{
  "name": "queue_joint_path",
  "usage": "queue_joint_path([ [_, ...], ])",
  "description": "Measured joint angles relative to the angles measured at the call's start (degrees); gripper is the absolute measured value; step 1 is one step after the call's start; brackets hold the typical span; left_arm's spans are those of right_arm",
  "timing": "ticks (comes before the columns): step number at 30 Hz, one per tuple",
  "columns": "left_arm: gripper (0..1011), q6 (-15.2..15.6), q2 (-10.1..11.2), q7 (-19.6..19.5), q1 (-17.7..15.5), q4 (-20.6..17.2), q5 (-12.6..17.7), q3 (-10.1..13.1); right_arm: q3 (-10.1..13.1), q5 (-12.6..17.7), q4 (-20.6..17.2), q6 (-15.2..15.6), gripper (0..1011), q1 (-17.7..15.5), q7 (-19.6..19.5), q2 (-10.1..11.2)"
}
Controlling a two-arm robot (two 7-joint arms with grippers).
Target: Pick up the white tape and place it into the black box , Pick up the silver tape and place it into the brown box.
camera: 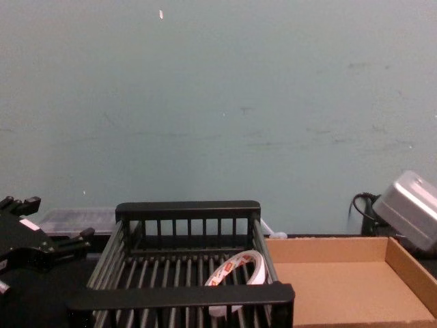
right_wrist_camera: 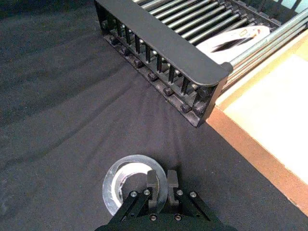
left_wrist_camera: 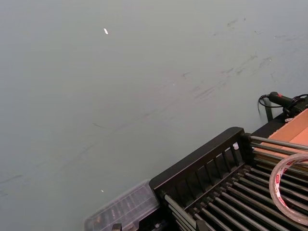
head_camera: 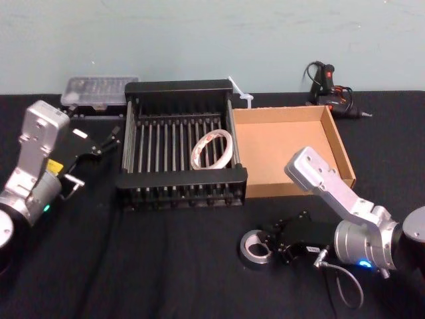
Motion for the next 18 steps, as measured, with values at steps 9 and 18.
queue_joint_path([
  [9,1001,0.00,0.00,0.00,0.00,0.00,0.00,0.00,0.93,0.40,-0.71,-0.46,135,-0.45,-0.39,0.27],
  [18,1001,0.00,0.00,0.00,0.00,0.00,0.00,0.00,4.49,2.60,-1.85,-0.21,135,-0.92,-2.55,0.32],
])
